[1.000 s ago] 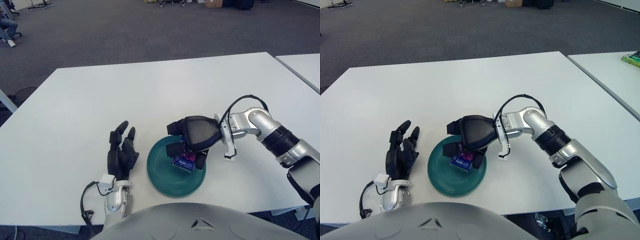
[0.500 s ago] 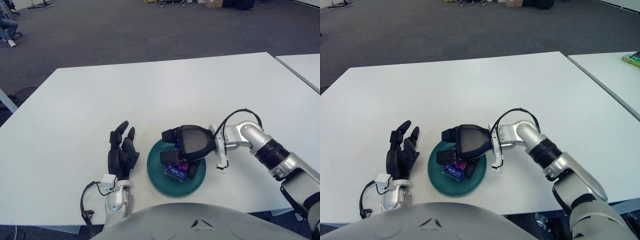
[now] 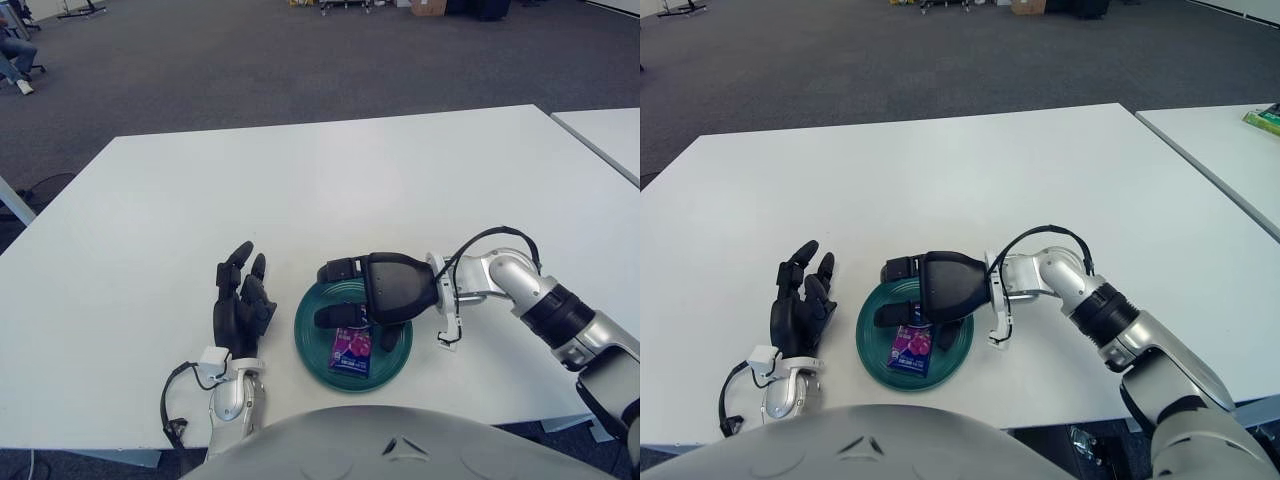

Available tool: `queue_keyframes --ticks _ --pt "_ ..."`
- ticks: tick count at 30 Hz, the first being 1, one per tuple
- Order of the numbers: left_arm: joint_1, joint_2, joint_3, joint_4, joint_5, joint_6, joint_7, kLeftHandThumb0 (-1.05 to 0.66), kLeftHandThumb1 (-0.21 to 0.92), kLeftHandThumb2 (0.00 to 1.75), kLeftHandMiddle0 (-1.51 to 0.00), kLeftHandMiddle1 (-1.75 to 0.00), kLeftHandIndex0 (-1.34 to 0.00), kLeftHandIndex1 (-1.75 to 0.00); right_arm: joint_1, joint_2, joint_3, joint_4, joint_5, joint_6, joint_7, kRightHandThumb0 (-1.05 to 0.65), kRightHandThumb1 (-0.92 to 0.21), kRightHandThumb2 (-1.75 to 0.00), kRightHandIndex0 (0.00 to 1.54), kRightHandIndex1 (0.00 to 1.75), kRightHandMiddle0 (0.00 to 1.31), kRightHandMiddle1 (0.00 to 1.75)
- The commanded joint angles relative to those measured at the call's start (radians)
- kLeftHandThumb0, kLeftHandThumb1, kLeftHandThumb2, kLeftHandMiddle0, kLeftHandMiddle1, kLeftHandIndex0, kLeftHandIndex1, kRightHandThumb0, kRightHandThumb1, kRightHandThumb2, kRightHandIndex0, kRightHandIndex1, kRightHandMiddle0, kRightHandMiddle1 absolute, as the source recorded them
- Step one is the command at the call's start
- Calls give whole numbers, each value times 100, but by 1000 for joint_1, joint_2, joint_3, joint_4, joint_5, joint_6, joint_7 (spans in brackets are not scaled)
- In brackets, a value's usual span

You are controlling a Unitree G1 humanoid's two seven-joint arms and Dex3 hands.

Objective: Put the gum into the plate.

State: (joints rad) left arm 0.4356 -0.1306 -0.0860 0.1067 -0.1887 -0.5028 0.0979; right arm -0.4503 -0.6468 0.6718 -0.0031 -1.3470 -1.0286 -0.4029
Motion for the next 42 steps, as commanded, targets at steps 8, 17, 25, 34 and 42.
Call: queue_keyframes --ticks 8,17,25,34,42 --pt "-129 -114 15 135 -21 56 48 -67 92 90 -45 -1 0 -92 7 -29 -6 -52 -34 54 -53 -90 -92 -113 0 0 0 7" --pt "-134 -131 4 131 -37 55 82 -64 92 91 -45 -1 0 -91 -11 -36 -3 -22 -34 57 -97 -93 -92 -108 0 0 0 3" --pt "-115 -120 3 125 -162 55 -6 -63 92 92 -46 -2 0 -91 -55 78 -7 294 267 -10 -14 -96 -92 -110 0 0 0 3" --pt "-82 -98 -18 117 -121 -19 -26 -68 92 94 -45 -1 0 -90 -88 189 -89 621 771 21 229 -101 -92 -106 2 0 1 9" --pt "-56 -49 -18 110 -43 -19 -7 -78 92 90 -50 -3 -7 -96 48 323 -206 625 1366 249 557 -104 -92 -97 5 1 0 8"
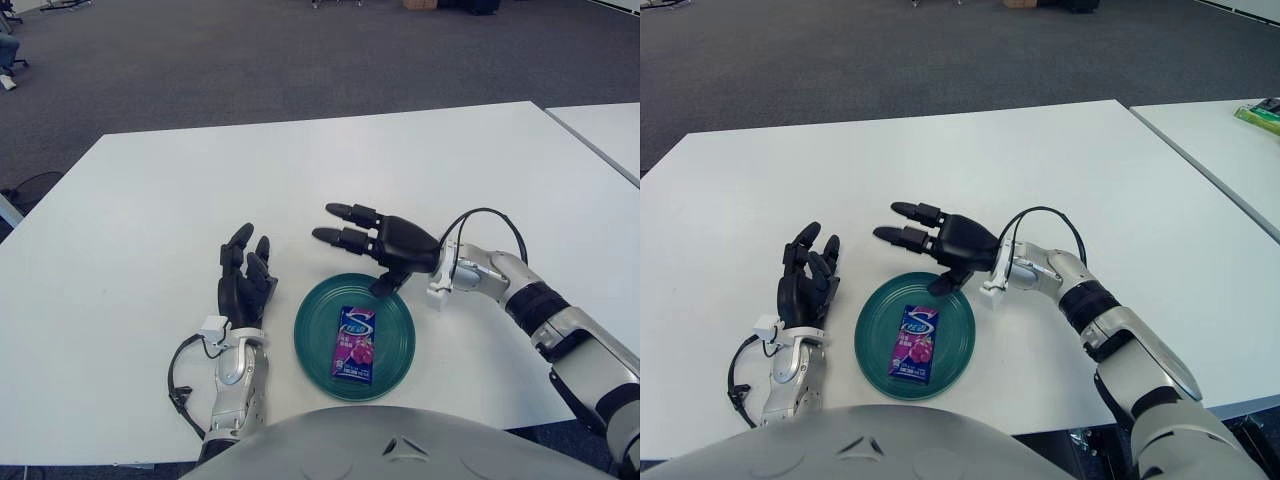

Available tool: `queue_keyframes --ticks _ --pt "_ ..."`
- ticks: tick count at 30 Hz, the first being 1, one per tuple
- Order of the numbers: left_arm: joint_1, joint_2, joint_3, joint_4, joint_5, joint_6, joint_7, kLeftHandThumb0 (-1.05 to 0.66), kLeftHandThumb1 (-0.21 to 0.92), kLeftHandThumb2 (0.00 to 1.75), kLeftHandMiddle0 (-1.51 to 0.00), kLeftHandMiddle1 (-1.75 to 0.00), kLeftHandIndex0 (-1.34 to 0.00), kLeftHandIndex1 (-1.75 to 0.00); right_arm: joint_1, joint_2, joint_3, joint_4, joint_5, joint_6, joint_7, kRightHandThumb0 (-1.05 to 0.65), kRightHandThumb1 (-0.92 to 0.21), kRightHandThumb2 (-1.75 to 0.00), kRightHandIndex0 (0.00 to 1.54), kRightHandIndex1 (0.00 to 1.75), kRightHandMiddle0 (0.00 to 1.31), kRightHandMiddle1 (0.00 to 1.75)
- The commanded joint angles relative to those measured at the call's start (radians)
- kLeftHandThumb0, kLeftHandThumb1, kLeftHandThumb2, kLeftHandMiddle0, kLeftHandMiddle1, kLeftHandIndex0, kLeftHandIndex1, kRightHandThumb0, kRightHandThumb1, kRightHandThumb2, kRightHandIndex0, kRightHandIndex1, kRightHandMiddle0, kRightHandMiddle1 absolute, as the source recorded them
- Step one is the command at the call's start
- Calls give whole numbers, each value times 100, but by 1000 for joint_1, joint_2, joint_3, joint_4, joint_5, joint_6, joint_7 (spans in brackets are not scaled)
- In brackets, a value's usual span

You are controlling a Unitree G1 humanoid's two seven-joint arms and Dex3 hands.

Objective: Put the gum into the plate.

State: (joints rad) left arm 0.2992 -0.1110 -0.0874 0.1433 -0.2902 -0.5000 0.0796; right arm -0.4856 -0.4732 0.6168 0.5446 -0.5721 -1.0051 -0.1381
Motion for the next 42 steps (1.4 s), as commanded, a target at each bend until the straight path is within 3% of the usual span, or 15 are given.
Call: queue_keyframes --ticks 1,8,13,24,34,42 --pt "83 -67 -15 73 56 -21 8 -78 92 90 -50 -3 -7 -96 94 161 -164 67 622 246 303 -105 -92 -96 5 1 0 7" --pt "97 -61 -13 65 43 -23 -7 -79 92 89 -50 -3 -7 -95 184 207 -250 -38 820 418 359 -103 -92 -94 8 1 0 13" --pt "112 -55 -13 56 40 -29 -15 -81 92 89 -49 -2 -6 -95 232 224 -297 -84 872 494 354 -100 -92 -95 10 2 0 19" --pt "166 -53 -5 23 8 -36 -53 -84 92 89 -51 -3 -10 -95 343 235 -383 -185 838 636 356 -89 -92 -100 21 3 0 44" --pt "192 -55 29 10 -32 -22 -106 -85 92 88 -52 -3 -12 -95 443 237 -415 -351 758 809 356 -83 -92 -100 20 1 0 43" --pt "199 -51 55 7 -46 -13 -135 -85 92 86 -53 -3 -13 -95 500 293 -451 -374 741 891 328 -80 -92 -96 20 1 0 44"
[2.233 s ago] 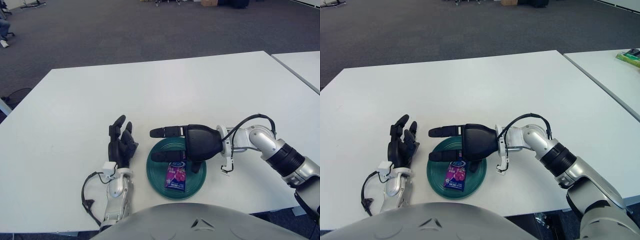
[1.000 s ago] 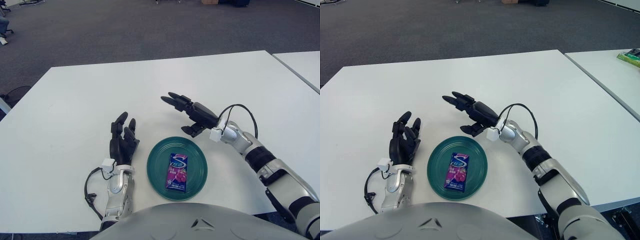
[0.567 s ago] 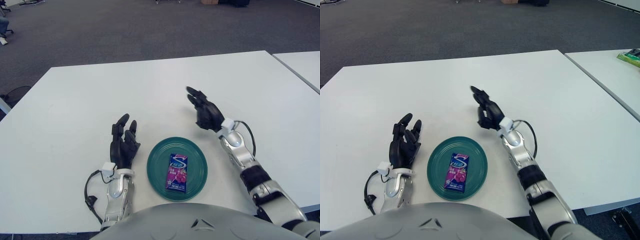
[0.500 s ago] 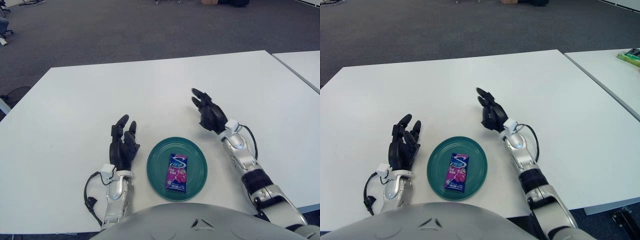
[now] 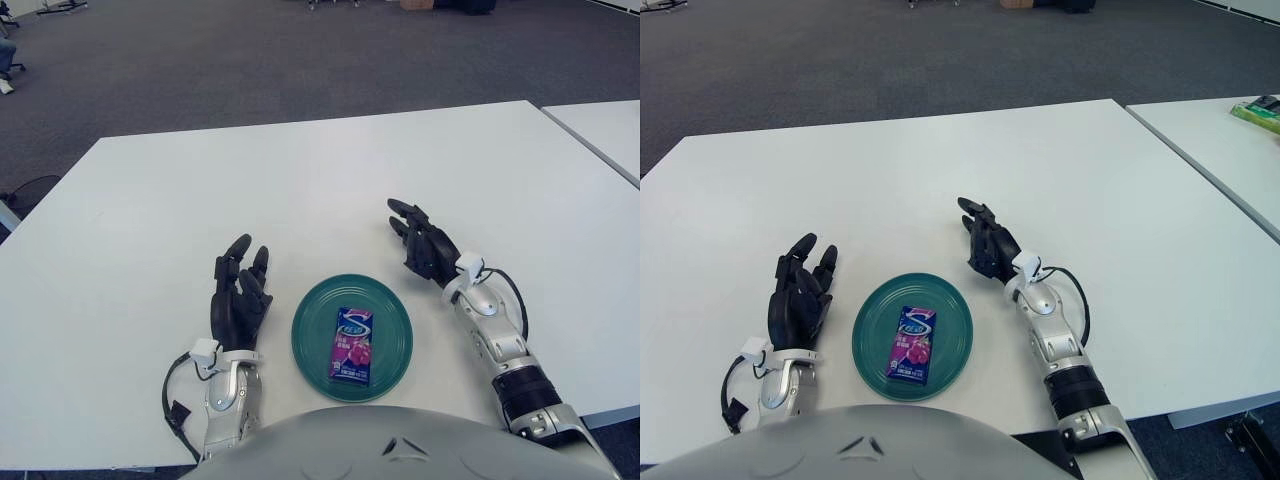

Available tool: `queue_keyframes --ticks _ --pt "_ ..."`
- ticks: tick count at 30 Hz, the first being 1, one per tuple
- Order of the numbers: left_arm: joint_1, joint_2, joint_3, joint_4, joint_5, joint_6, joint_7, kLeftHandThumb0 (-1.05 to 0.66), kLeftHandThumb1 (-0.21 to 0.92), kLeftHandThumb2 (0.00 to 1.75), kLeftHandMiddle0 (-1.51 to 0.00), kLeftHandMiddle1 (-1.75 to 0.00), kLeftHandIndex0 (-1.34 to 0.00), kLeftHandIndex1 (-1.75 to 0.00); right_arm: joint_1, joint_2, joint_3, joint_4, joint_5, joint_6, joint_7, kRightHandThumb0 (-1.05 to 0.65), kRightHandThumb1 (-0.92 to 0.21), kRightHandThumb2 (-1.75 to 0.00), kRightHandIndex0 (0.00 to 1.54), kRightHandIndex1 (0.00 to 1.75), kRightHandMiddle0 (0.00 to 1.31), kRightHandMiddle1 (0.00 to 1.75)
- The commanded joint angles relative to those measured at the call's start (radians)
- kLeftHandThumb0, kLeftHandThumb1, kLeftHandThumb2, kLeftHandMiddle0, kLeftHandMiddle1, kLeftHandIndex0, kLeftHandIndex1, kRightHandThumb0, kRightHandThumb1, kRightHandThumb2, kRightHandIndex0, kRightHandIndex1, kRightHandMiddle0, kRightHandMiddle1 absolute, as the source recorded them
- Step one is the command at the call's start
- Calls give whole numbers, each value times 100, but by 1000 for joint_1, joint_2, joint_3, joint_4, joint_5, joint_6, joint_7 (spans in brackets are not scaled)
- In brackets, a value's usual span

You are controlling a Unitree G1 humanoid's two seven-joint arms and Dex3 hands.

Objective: Put the gum into the plate.

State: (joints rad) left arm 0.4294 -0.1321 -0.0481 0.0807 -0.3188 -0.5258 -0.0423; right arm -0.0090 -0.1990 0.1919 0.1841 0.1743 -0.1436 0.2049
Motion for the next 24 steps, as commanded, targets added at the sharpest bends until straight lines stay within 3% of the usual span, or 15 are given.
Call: queue_keyframes --ticks 1,9,14,24 --pt "70 -31 18 69 -21 16 -17 -85 92 86 -53 -3 -13 -95 34 31 -34 -16 1 38 -19 -80 -92 -96 20 1 0 44" --pt "73 -31 39 63 -36 27 -42 -83 92 83 -51 -2 -13 -94 80 93 -55 -40 2 58 -24 -77 -92 -92 21 1 0 45" --pt "82 -33 41 45 -36 37 -50 -81 92 82 -50 -1 -11 -94 101 111 -37 -48 -43 35 -26 -75 -92 -90 21 1 0 45" --pt "95 -39 48 23 -43 45 -64 -82 92 80 -49 -1 -9 -94 83 131 -32 131 -136 -107 -34 -73 -92 -95 20 0 0 45"
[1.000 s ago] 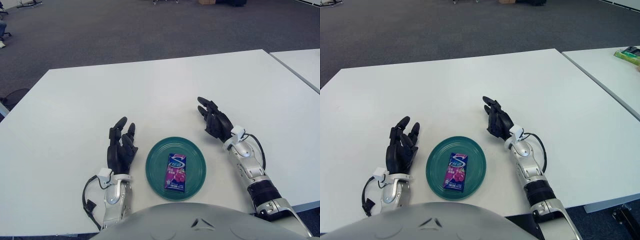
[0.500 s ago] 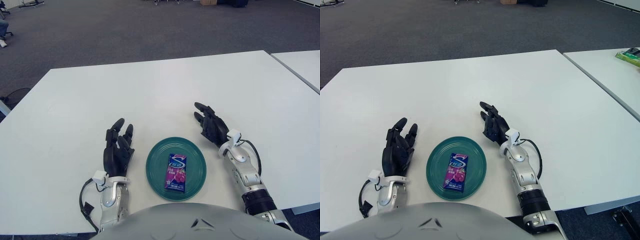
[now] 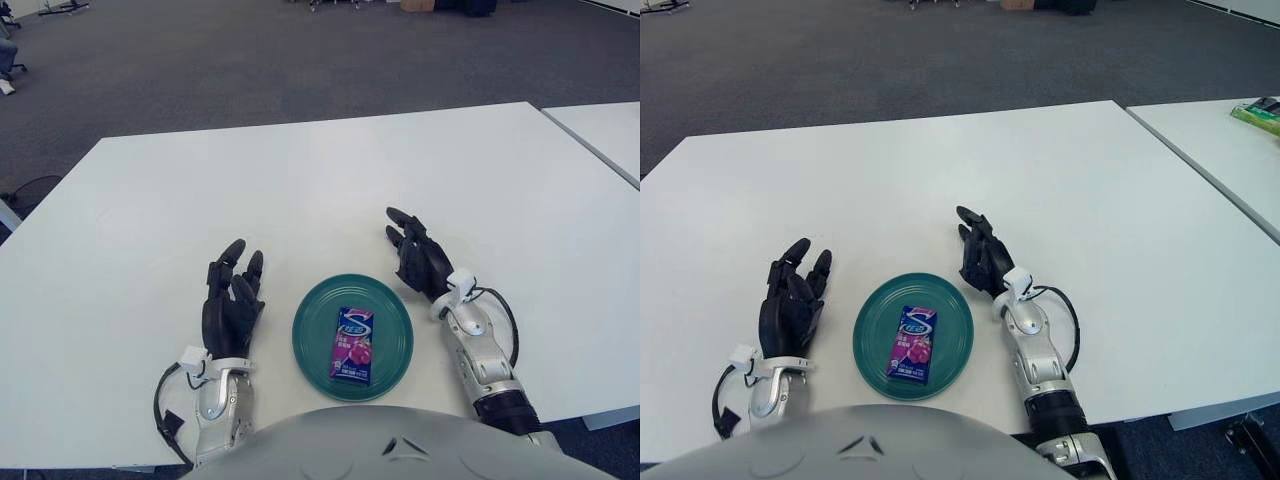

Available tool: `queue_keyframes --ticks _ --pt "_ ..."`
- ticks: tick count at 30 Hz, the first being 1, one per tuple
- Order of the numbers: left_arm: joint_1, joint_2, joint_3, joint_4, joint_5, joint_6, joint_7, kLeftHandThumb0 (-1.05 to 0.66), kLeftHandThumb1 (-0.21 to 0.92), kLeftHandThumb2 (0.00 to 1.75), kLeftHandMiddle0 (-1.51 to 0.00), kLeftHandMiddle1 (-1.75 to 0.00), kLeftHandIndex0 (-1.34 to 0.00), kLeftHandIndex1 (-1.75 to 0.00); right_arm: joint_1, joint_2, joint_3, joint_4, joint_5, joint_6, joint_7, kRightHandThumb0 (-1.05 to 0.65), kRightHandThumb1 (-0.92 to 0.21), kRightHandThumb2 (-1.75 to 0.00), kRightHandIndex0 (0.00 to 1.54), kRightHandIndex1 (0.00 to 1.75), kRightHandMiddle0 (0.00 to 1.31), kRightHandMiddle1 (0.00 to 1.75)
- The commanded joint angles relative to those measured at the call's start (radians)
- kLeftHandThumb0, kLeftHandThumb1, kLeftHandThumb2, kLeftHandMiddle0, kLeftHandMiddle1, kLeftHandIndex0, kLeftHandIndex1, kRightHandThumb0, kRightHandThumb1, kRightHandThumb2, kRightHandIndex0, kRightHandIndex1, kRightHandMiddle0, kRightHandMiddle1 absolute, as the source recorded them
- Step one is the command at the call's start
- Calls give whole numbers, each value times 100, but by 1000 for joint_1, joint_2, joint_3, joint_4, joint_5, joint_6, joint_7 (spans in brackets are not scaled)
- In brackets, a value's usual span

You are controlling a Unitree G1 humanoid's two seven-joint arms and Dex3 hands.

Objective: Put the gum into the plate.

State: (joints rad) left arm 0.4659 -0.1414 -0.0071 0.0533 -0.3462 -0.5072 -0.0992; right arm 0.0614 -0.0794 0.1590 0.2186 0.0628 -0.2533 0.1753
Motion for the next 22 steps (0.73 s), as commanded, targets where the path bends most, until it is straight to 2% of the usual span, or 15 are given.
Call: queue_keyframes --ticks 1,6,10,13,22 --pt "60 -30 7 47 -12 27 -6 -82 92 80 -48 0 -9 -94 6 19 -2 121 -23 -12 -6 -73 -92 -96 20 0 0 44" --pt "63 -29 11 40 6 27 2 -81 92 81 -43 0 -6 -92 -31 59 -26 244 -6 -84 -8 -74 -92 -95 19 0 0 42" --pt "65 -26 11 39 34 21 11 -80 92 84 -37 0 -2 -89 -38 78 -43 274 7 -122 -1 -75 -92 -94 19 0 0 41" --pt "67 -27 13 37 102 8 50 -78 92 86 -31 0 -1 -83 -44 100 -59 310 14 -153 -5 -75 -92 -93 19 0 0 40" --pt "74 -38 11 20 196 -5 121 -76 92 91 -22 0 0 -66 -60 121 -88 356 3 -182 -19 -72 -92 -91 18 0 0 39"
